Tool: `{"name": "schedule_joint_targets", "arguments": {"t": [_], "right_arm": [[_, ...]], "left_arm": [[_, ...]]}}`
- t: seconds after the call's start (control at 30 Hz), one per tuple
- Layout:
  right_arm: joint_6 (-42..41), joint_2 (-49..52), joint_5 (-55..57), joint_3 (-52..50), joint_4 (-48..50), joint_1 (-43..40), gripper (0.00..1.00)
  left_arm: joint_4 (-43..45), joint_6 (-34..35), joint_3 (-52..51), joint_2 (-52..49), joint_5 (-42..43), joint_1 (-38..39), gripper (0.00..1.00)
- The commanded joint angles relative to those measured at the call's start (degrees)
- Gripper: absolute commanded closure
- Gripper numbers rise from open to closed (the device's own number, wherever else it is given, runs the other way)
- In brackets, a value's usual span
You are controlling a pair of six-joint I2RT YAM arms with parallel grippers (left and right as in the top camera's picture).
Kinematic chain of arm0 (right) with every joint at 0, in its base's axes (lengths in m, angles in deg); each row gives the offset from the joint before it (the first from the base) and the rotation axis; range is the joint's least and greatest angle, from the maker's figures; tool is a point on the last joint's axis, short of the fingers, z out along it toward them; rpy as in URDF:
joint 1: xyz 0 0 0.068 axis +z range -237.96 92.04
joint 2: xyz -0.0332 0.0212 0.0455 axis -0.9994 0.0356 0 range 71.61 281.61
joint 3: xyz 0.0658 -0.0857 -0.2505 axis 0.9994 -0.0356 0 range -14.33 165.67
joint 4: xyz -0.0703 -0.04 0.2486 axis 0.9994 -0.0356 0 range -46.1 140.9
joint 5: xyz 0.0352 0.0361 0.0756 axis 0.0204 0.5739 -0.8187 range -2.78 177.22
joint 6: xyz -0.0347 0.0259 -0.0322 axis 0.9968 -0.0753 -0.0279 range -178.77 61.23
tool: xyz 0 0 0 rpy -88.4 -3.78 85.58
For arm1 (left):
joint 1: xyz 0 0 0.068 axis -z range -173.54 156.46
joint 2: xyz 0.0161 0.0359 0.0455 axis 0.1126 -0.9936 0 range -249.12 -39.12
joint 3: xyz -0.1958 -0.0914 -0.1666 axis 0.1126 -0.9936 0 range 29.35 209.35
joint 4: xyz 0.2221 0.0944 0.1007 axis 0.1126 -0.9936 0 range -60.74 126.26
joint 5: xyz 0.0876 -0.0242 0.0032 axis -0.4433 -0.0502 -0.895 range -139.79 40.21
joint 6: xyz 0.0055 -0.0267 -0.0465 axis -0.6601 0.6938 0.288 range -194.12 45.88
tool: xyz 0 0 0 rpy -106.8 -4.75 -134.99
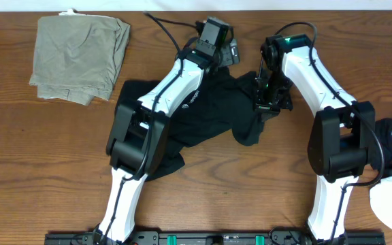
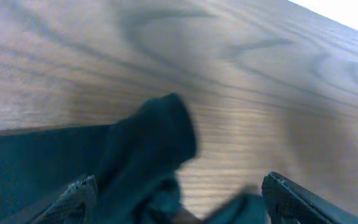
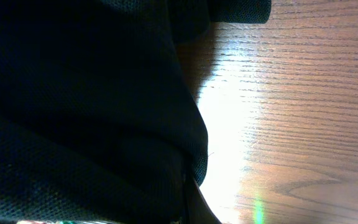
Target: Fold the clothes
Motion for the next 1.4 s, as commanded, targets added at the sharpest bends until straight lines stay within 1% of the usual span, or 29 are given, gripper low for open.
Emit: {"name": "schedule_joint_targets", "arguments": {"t": [0.0,0.17,0.3,0.5,0.7,0.83,1.03,1.37], "right_arm": [[0.8,-1.7,0.4,-0.3,0.2,0.5,0.99],[0.7,-1.7,0.3,-0.3,0.2,0.5,0.99],[0.7,-1.7,0.3,-0.3,0.1,0.8,0.99],[0.7,-1.7,0.3,-0.3,0.4,2.1,0.99],[0.0,-1.7,0.3,-0.3,0.6,3.2,0.99],[-0.3,-1.7,0.4,-0.3,0.6,3.9,0.99],[-0.8,-1.7,0.3,-0.3,0.5,3.9,0.99],[-0.8,-1.7,0.4,-0.3,0.6,3.9,0.99]], "left_arm": [[0.4,2.2,0.2,-1.9,-2.6,-0.6,0.13],[3.2,2.2,0.3,-2.5,-2.6,-0.5,0.13],[5.5,3.4,0.3,-3.3,-2.6,-0.5,0.16],[6.2,3.7,0.7,-4.8,-2.6,-0.2,0.18],[6.4,3.7,0.7,-5.0,-4.1,0.3,0.24],[6.6,3.7,0.7,-5.0,-4.1,0.5,0.25],[7.6,3.5,0.7,-5.8,-4.1,0.6,0.34],[7.4,3.5,0.7,-8.8,-3.6,0.6,0.34]]}}
